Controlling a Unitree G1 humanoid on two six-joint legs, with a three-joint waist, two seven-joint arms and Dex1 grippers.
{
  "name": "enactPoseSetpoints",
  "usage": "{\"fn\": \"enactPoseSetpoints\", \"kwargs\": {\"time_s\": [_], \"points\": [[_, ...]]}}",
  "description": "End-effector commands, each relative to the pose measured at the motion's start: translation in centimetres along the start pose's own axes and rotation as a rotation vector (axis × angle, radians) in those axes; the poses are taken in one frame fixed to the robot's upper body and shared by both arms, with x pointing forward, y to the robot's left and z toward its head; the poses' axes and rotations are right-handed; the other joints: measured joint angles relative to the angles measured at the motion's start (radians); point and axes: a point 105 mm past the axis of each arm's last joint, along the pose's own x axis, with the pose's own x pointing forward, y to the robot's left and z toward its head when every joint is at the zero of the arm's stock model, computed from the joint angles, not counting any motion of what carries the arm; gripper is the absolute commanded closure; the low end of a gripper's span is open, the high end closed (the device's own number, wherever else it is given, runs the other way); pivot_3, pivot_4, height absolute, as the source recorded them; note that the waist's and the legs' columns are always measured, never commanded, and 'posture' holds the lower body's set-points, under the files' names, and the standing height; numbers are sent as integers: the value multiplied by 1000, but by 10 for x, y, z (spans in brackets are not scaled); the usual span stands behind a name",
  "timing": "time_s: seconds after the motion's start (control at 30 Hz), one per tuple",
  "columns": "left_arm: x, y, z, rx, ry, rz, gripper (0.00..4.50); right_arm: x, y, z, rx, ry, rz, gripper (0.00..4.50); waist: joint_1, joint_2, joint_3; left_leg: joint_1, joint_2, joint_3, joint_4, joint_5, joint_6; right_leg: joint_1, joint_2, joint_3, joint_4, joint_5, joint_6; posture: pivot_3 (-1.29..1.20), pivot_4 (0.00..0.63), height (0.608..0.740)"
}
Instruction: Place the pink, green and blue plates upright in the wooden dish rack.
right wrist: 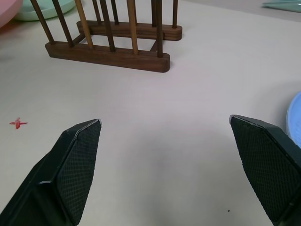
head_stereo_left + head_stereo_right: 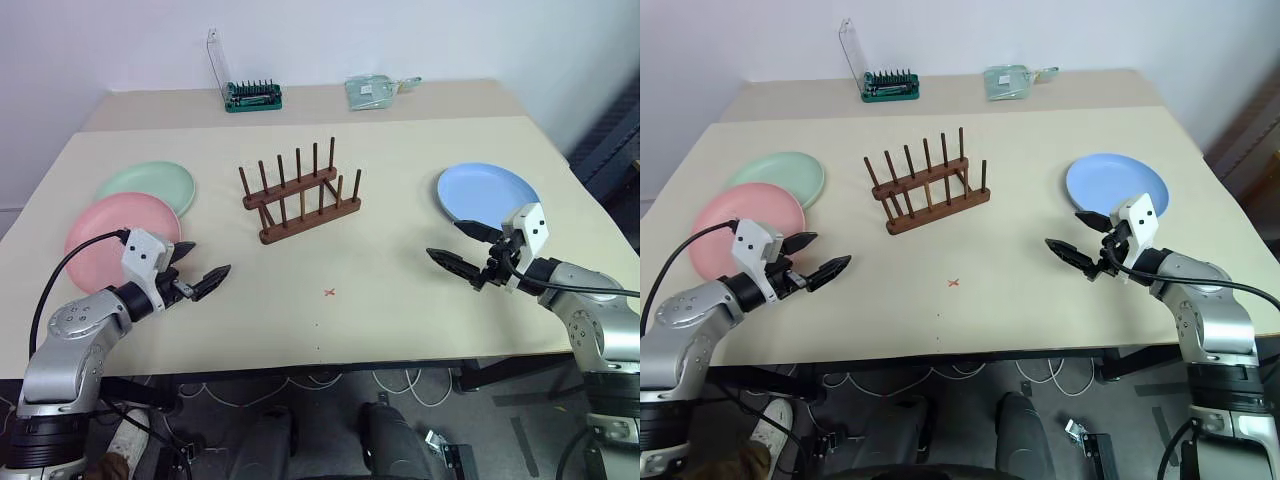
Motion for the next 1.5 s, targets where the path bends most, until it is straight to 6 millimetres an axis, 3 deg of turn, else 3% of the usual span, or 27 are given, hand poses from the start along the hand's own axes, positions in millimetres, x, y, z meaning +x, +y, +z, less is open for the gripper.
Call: {"fn": "enactPoseSetpoints", "kwargs": {"time_s": [0.03, 0.4, 0.67, 0.8, 1.1, 1.2, 1.4, 1.5], "points": [[0, -3, 11, 29, -40, 3, 0, 2, 2, 19, -55, -40, 8, 44, 0, 0, 0, 0, 0, 0, 0, 0, 0, 0, 0, 0, 0, 0, 0, 0, 150, 740], [11, -11, 12, 48, -45, -11, 0, 10, 3, 23, -69, -49, 18, 44, 2, 0, 0, 0, 0, 0, 0, 0, 0, 0, 0, 0, 0, 0, 0, 0, 150, 740], [65, -23, 8, 94, 14, -98, 0, 6, -4, 27, -103, -74, -39, 44, -1, 0, 0, 0, -1, 0, 1, 0, 0, 1, 0, 0, 0, 0, 0, 0, 150, 740], [96, -26, -11, 115, 103, -149, 0, -2, -5, 31, -118, -89, -58, 44, 1, 0, 0, 0, -1, 0, 1, 0, 0, 0, 0, 0, 1, 0, 0, 0, 150, 740], [116, -20, -22, 153, 158, -234, 0, -11, 8, 24, -106, -74, -73, 44, 2, 1, -1, 1, -1, 0, 2, 0, 0, 2, 0, 0, 0, 1, 1, 0, 150, 740], [122, -36, -15, 148, 107, -333, 829, -11, 11, 24, -102, -82, -76, 0, 3, 2, -1, 1, -1, 0, 2, 0, 0, 2, 0, 0, 0, 1, 1, 0, 150, 740], [124, -40, -16, 149, 98, -344, 3764, -12, 20, 16, -83, -74, -78, 0, 3, 2, -1, 1, -1, -1, 3, 0, 0, 3, -1, 0, 0, 1, 2, 0, 150, 740], [124, -45, -13, 164, 82, -360, 3793, -12, 22, 16, -80, -73, -76, 0, 2, 2, -1, 1, -1, -1, 3, 0, 0, 3, 0, 0, 0, 1, 2, 0, 150, 740]]}}
